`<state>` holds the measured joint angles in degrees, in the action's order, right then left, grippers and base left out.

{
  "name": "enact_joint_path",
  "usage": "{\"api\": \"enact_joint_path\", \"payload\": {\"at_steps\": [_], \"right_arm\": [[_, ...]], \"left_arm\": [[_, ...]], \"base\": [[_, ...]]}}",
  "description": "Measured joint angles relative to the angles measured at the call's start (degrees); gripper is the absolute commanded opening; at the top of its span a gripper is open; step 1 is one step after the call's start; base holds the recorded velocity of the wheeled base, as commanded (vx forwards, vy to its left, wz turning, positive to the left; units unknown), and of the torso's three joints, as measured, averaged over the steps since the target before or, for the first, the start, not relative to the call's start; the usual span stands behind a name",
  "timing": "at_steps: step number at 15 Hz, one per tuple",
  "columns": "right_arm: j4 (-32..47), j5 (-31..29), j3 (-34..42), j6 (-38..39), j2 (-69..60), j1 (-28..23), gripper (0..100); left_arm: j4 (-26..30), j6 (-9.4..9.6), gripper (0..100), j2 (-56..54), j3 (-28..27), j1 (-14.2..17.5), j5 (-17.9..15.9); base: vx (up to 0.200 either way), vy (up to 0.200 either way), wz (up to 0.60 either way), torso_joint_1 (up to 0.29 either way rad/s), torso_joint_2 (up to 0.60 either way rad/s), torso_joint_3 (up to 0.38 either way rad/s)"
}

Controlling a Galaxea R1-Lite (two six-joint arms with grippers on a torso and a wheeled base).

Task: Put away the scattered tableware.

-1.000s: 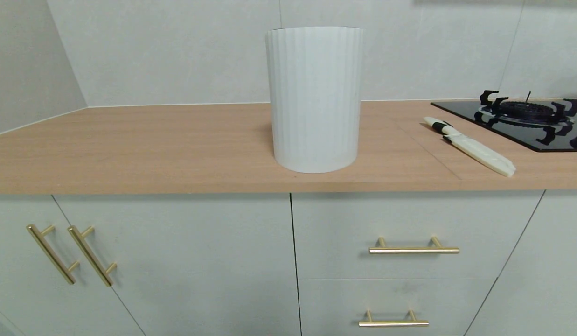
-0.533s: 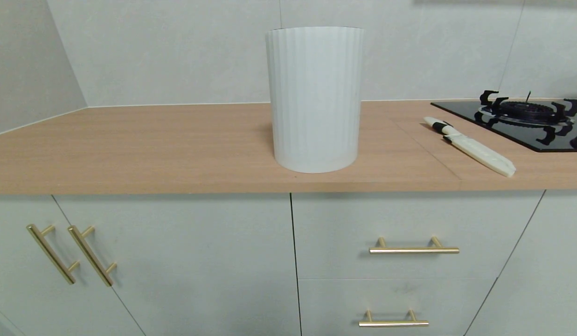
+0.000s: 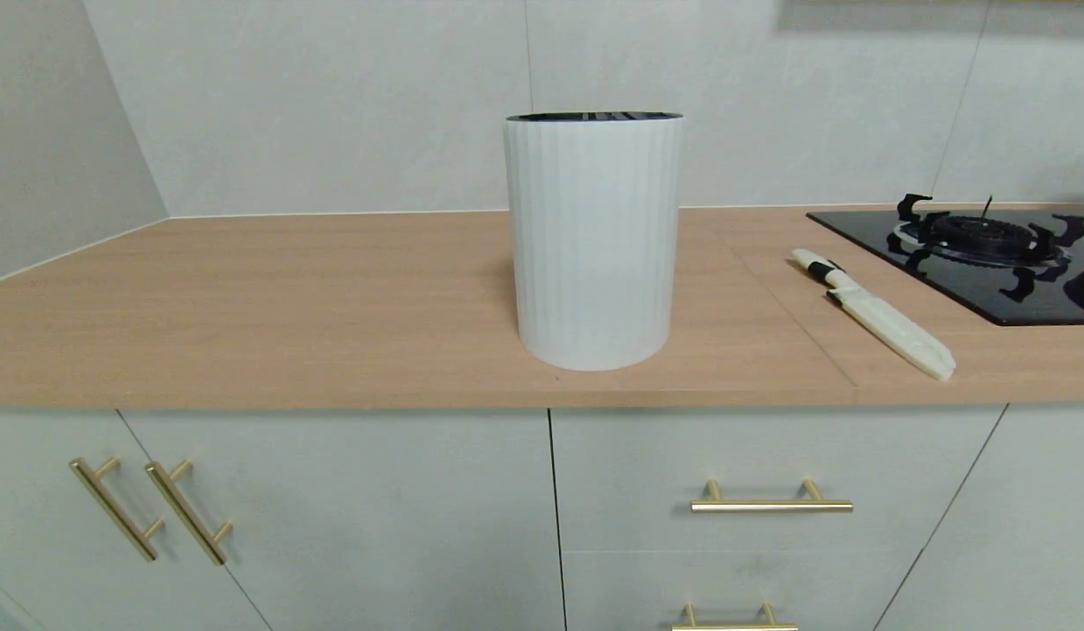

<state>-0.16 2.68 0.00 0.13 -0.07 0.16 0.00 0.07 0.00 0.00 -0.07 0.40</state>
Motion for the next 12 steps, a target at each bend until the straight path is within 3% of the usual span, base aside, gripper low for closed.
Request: {"api": "enact_joint_path", "payload": {"at_steps": [12], "right_arm": [[0.0, 0.0, 0.0, 0.0, 0.0, 0.0, 100]], "left_arm": [[0.0, 0.02, 100, 0.0, 0.0, 0.0, 0.0]], "base": [[0.0, 0.0, 0.0, 0.189, -0.48, -0.293]]}}
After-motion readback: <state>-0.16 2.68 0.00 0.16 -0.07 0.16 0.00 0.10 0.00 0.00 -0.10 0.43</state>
